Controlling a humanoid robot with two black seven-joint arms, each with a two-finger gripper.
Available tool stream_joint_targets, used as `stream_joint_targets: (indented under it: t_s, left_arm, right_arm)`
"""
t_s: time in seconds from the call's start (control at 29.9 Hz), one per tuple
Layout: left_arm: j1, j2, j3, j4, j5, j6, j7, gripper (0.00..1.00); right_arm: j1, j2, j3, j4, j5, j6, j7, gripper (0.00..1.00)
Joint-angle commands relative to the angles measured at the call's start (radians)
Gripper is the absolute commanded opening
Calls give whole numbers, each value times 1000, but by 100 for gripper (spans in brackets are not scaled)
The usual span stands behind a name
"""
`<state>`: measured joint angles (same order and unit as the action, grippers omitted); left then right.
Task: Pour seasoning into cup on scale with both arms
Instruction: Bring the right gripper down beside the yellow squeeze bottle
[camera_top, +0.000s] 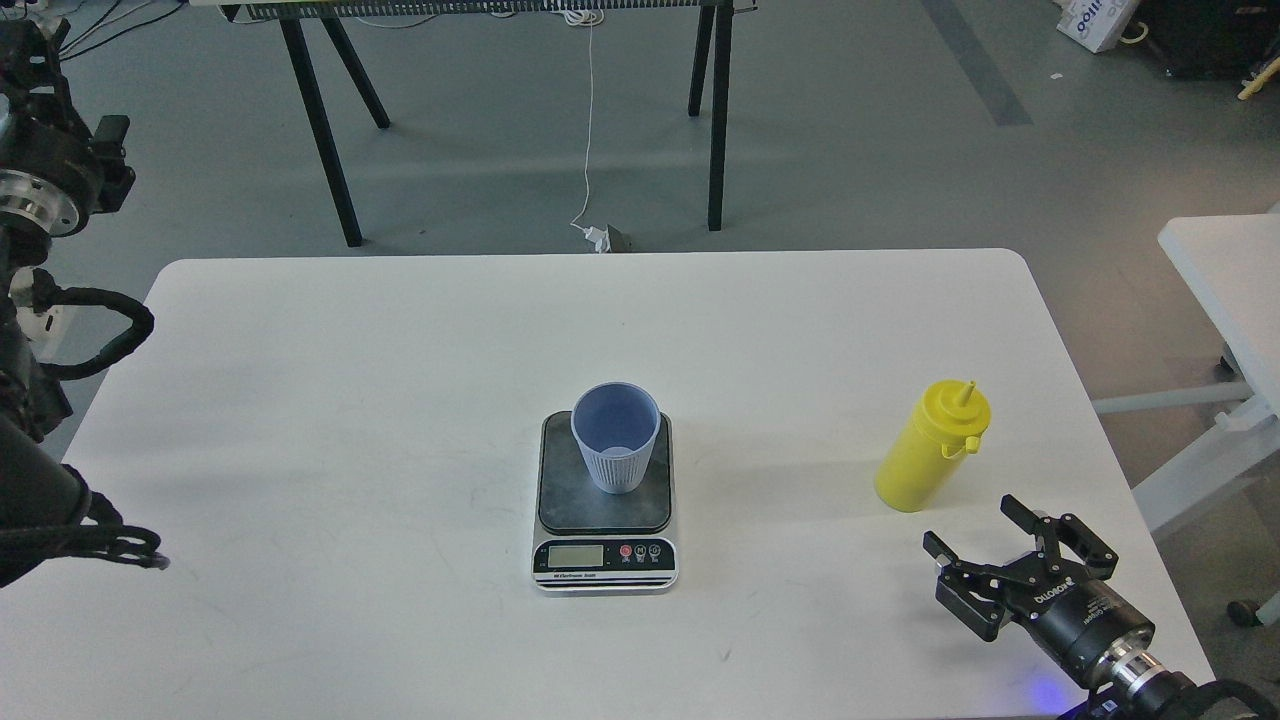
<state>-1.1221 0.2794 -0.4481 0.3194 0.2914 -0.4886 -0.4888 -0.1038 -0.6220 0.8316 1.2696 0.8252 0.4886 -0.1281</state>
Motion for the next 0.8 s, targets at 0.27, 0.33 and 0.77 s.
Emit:
stream_joint_targets:
  t_s: [0.27, 0.33, 0.77]
  left_arm:
    - [24, -5, 0, 0, -1, 0, 0, 99]
    - [27, -5, 0, 0, -1, 0, 0, 99]
    - [36, -2, -1, 0, -1, 0, 0, 99]
  right_arm:
    - [70, 1, 0, -33, -14, 0, 1, 100]
    - [81, 1, -2, -47, -14, 0, 1, 100]
    - [154, 51, -5, -141, -60, 0, -2, 100]
